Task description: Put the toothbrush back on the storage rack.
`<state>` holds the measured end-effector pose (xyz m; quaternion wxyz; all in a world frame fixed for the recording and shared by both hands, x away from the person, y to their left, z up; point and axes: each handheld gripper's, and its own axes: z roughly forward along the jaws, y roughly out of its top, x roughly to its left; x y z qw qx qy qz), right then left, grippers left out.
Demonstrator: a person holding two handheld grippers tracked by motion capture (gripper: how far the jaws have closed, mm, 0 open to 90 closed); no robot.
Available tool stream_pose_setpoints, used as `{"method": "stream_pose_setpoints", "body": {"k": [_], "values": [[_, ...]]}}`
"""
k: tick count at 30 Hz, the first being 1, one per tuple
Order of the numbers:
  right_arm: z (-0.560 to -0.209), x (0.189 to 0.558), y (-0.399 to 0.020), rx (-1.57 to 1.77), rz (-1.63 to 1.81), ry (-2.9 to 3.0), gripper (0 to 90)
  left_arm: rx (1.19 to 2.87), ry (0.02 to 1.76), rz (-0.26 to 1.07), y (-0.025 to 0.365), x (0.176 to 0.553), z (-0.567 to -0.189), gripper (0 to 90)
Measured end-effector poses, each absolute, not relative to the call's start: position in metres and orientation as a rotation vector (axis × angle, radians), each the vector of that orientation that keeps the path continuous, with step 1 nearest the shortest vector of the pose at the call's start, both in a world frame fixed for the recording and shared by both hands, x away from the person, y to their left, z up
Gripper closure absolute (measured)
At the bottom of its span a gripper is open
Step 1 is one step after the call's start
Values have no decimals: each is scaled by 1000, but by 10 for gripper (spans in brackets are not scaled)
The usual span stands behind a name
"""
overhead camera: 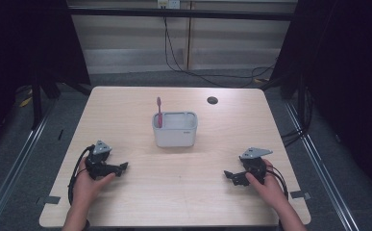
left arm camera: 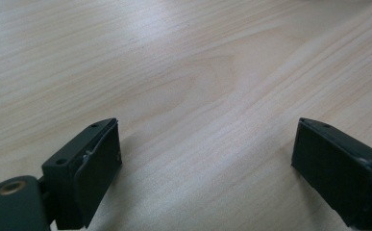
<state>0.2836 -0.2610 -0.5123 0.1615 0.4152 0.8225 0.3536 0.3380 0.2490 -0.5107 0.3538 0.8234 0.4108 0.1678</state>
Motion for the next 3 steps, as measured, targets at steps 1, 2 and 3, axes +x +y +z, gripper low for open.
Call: {"method": "stream_pose_setpoints", "body": {"k": [1,2,3], "values": [[-512,284,-261,1186,1010,2348,104,2129,1062,434,249,338,-511,95],[-512,284,-261,1186,1010,2348,105,2128,1062,434,249,338,-511,95],[-512,284,-261,1186,1010,2348,105,2128,1062,434,249,338,-511,95]]}}
